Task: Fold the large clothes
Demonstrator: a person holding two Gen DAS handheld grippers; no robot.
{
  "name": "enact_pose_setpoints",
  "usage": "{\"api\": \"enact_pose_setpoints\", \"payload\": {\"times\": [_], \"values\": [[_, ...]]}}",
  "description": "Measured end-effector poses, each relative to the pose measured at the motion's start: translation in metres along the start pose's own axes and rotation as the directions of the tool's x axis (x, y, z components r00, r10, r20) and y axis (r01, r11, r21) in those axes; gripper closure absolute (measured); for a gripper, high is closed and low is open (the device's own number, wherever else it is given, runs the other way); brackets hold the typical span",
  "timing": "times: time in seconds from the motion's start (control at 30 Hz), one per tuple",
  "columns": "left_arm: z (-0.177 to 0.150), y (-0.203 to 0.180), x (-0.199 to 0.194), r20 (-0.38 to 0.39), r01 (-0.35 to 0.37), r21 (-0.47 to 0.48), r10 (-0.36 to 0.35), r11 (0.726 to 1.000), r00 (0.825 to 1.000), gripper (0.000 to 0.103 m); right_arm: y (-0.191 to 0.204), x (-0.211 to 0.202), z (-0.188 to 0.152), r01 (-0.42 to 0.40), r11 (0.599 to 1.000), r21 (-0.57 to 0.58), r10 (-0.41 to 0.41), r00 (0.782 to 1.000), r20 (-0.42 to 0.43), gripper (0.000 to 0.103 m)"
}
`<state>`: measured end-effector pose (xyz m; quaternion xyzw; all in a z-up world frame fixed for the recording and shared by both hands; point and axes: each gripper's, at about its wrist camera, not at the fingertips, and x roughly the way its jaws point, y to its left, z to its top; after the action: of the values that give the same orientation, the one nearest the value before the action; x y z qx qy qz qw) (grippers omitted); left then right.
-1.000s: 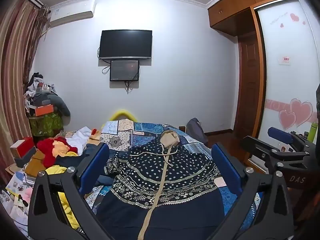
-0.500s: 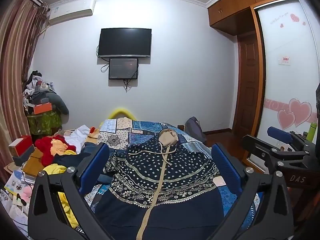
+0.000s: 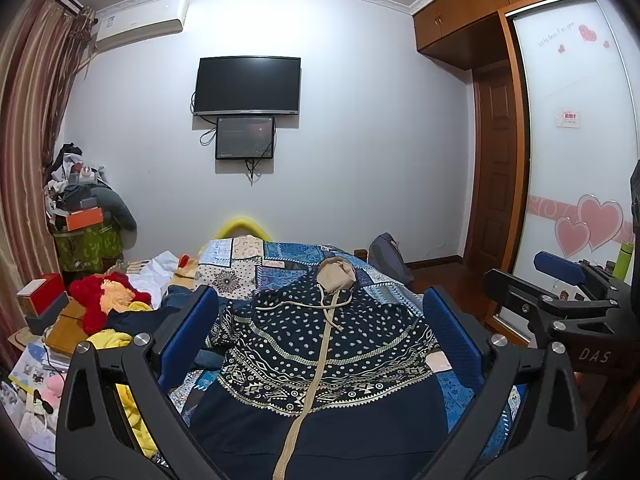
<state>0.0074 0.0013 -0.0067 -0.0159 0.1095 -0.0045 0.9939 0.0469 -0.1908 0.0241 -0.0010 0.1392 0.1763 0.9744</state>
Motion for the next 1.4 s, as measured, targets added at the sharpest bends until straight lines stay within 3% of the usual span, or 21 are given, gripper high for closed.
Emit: {"api": "enact_pose_setpoints", "payload": {"times": [1.4], "values": [[-0.0072,0.0034,0.0057,-0.004,-0.011,-0.01,0.011,1.0,1.0,0.0,-0.0068,0.0039,-0.0027,0.003,1.0,0.0,-0.003,1.0,-0.004,0.0]]}}
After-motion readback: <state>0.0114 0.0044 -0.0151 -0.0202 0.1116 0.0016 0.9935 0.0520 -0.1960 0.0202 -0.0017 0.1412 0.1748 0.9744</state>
